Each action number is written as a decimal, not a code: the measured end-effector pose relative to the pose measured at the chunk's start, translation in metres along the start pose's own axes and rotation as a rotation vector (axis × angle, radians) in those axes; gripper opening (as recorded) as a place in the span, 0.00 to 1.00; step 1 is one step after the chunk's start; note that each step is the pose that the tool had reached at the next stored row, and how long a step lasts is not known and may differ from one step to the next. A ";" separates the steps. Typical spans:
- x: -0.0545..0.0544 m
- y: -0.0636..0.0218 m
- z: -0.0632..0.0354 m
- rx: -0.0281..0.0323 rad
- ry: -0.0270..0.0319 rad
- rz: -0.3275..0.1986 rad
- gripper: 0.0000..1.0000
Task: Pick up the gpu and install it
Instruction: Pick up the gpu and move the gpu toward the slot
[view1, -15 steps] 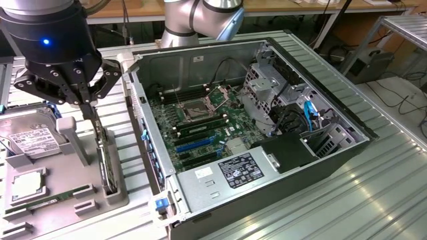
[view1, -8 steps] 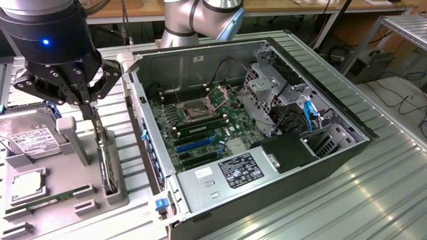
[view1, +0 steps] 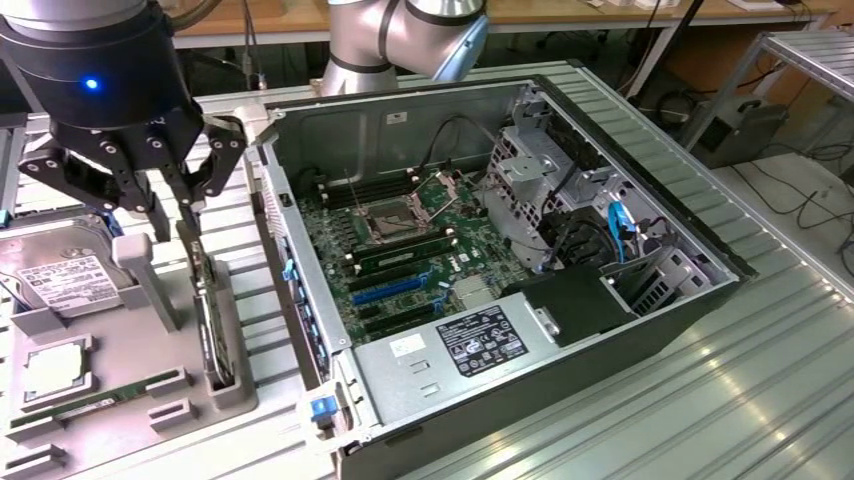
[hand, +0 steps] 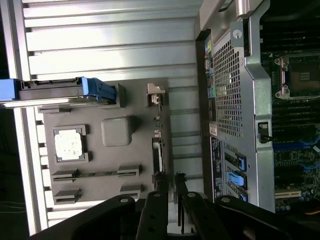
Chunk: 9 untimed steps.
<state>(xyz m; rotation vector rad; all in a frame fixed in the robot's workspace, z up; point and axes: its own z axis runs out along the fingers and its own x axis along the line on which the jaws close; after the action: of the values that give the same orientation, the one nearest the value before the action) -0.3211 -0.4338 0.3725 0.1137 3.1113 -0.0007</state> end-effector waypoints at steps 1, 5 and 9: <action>0.000 0.0000 0.0000 0.0000 0.0000 0.000 0.24; 0.001 0.0000 0.0014 0.0000 -0.0033 0.000 0.42; 0.003 -0.0002 0.0084 0.0001 -0.0051 0.000 0.42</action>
<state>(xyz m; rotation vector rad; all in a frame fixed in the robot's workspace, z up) -0.3240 -0.4338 0.3640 0.1135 3.1062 -0.0011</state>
